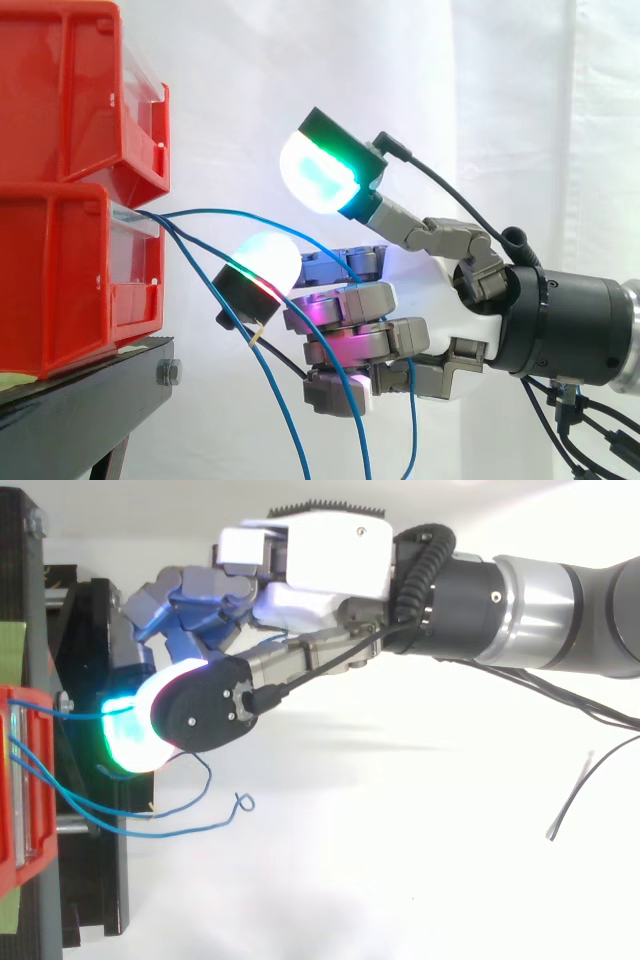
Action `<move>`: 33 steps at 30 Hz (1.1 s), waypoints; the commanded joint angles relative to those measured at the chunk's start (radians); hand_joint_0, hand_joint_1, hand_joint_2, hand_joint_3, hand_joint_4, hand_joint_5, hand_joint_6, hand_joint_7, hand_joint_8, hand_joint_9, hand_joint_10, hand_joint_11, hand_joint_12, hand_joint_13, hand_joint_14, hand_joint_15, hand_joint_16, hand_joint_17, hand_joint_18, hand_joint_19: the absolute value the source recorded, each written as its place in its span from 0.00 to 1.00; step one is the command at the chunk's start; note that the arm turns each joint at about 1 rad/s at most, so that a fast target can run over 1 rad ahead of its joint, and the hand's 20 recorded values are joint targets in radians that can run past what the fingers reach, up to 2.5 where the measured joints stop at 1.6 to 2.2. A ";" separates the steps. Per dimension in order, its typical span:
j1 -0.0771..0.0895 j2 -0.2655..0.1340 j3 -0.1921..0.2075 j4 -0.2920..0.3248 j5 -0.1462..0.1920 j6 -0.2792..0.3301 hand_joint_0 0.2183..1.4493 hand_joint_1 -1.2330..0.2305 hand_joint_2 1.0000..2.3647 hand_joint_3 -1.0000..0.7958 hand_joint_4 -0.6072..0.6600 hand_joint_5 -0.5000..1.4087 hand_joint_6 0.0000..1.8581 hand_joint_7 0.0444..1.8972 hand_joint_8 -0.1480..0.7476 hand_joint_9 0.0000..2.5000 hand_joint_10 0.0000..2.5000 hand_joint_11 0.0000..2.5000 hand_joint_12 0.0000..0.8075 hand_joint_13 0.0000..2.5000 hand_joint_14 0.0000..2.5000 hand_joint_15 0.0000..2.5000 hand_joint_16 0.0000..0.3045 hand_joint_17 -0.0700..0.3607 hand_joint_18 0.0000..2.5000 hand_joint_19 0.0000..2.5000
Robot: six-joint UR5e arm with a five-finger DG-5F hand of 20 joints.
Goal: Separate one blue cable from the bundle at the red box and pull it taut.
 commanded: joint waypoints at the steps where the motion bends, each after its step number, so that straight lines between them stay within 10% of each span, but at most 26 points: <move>1: -0.004 0.000 0.000 -0.002 0.007 -0.007 0.30 0.52 0.00 0.32 0.67 0.13 0.48 0.48 0.53 0.17 0.90 0.44 0.45 0.30 1.00 0.48 0.14 0.39 0.44 0.50; 33: 0.001 0.000 0.000 0.007 0.037 -0.016 0.28 0.51 0.00 0.31 0.68 0.13 0.49 0.47 0.54 0.17 0.93 0.42 0.45 0.30 1.00 0.47 0.14 0.39 0.45 0.50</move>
